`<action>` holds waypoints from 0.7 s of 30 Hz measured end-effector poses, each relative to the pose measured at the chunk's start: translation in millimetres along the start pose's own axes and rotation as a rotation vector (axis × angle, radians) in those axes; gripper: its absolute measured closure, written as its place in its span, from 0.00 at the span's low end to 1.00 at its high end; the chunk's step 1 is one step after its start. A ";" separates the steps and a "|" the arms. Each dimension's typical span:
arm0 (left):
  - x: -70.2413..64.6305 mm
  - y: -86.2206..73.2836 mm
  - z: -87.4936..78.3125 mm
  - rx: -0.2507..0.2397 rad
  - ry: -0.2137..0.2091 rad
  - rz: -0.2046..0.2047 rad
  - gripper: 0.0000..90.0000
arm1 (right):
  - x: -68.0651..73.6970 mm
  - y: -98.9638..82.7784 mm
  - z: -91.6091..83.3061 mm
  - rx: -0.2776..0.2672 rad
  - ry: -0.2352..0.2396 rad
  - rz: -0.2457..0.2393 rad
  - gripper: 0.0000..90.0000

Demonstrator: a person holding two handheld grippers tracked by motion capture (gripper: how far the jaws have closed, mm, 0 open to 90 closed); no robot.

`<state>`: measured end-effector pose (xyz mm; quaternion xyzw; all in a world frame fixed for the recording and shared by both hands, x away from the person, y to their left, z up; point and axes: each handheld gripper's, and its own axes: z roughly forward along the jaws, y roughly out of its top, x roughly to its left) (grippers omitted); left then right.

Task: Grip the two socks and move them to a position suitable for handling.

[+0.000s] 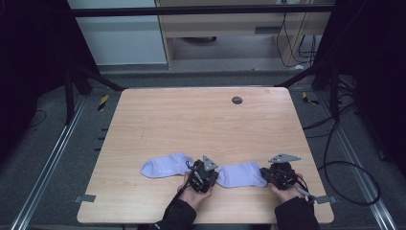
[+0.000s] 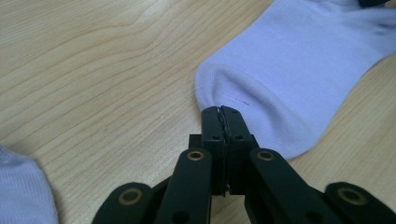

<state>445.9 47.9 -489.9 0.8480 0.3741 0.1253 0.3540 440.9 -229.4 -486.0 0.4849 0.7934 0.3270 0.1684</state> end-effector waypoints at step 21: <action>20.2 -13.6 -64.4 -0.009 -0.011 0.030 0.99 | 47.3 15.4 -31.4 -0.110 0.105 -0.044 0.96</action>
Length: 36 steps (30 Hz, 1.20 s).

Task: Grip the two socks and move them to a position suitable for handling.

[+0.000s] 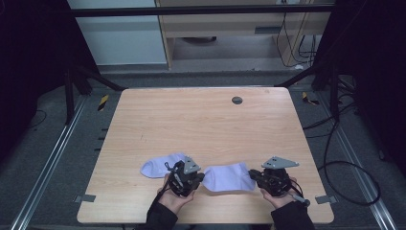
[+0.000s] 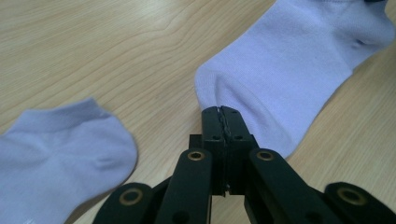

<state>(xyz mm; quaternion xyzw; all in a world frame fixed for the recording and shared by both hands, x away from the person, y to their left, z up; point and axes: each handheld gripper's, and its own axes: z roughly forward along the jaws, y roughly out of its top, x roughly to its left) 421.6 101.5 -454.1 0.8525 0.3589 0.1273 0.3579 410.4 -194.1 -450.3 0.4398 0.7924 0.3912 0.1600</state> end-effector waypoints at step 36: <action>28.9 -43.0 -7.6 0.067 0.047 -0.021 0.78 | 33.3 -10.4 37.9 0.095 0.060 -0.034 0.86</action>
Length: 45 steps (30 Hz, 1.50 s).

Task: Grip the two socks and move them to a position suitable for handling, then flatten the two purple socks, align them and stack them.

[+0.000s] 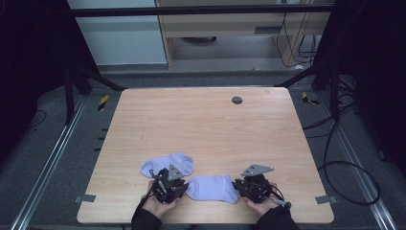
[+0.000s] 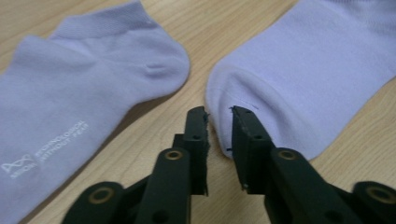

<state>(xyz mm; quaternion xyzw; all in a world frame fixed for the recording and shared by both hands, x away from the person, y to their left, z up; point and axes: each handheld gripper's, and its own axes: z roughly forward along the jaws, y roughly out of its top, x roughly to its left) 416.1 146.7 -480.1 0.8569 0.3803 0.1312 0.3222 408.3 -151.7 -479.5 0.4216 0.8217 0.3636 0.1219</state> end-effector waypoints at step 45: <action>120.9 -34.2 -52.5 -0.140 0.293 -0.216 0.50 | 34.7 91.1 46.5 -0.170 -0.009 0.005 0.59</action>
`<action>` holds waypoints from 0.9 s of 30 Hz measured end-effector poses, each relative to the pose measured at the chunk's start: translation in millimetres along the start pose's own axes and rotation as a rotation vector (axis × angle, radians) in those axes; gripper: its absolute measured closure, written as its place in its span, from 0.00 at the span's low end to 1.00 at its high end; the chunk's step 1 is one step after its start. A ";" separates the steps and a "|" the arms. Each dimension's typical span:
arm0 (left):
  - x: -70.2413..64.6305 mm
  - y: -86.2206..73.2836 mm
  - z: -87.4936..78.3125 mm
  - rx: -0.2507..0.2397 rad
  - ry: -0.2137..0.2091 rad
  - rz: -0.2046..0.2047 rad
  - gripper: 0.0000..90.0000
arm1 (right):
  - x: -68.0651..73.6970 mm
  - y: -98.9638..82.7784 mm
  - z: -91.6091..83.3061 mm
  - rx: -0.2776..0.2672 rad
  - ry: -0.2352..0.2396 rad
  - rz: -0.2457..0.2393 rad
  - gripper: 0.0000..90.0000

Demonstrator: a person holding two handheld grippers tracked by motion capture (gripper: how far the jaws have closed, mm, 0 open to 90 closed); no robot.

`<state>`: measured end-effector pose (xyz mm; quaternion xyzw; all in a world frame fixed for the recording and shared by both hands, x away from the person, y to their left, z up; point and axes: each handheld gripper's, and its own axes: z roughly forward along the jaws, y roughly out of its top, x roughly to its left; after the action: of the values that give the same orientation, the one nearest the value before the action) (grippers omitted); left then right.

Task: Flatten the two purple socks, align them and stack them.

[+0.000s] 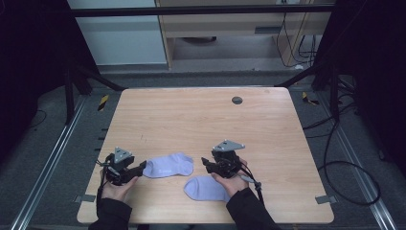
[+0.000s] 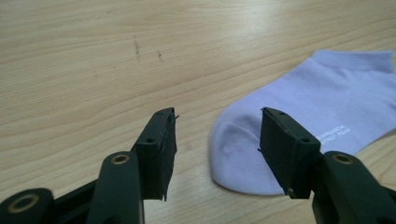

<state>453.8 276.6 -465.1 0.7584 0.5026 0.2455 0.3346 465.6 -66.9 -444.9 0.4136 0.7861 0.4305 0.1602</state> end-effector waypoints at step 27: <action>-0.3 -9.5 27.8 0.116 -0.029 0.005 0.79 | 32.6 2.5 84.4 0.137 -0.034 -0.048 0.71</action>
<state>467.7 271.7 -490.5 0.7812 0.5094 0.2058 0.2966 498.5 5.5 -488.2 0.4116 0.8206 0.3648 0.1553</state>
